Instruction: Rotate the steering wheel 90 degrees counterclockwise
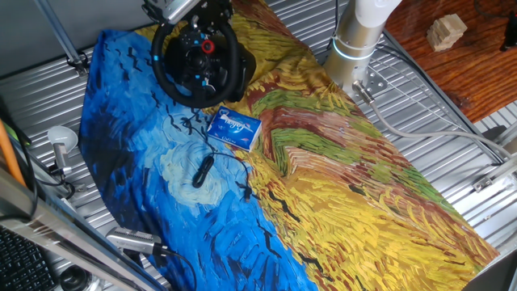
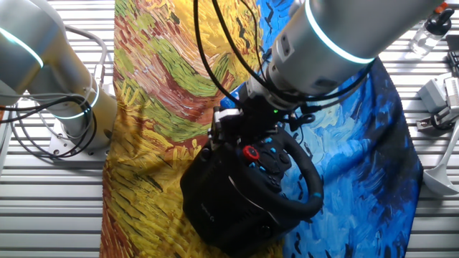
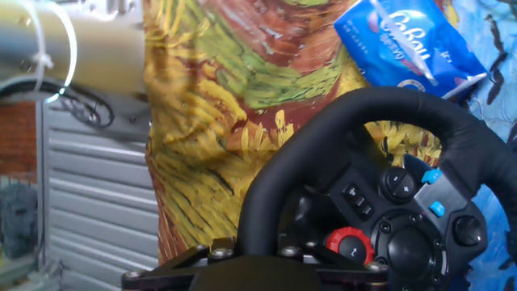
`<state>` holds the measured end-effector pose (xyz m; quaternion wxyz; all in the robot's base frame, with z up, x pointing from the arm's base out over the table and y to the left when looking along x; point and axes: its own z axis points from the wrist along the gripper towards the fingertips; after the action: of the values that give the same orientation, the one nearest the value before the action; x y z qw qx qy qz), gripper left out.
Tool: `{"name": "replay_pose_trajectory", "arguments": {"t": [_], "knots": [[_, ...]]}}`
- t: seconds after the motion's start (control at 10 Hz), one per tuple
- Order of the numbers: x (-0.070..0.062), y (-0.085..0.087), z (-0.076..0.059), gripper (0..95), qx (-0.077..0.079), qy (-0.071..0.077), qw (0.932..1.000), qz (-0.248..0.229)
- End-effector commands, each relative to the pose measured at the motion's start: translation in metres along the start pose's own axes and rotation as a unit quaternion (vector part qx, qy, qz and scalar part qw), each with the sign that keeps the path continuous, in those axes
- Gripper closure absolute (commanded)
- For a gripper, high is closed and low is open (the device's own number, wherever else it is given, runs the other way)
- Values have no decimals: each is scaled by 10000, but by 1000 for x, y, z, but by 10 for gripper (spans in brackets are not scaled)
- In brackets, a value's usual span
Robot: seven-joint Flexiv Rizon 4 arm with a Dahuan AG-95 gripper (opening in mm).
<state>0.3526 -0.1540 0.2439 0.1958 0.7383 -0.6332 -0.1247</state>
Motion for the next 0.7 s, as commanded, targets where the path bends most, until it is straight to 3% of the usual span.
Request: {"name": "replay_pose_trajectory", "arguments": {"t": [0.1,0.2,0.5,0.6,0.7], "knots": [[1,1,1,950,30,0,10000,43],[1,1,1,950,29,4,10000,45],[0,0,0,380,47,-20,9998,183],[0,1,-1,380,42,-45,9998,194],[0,1,-1,190,41,-42,9998,205]]}}
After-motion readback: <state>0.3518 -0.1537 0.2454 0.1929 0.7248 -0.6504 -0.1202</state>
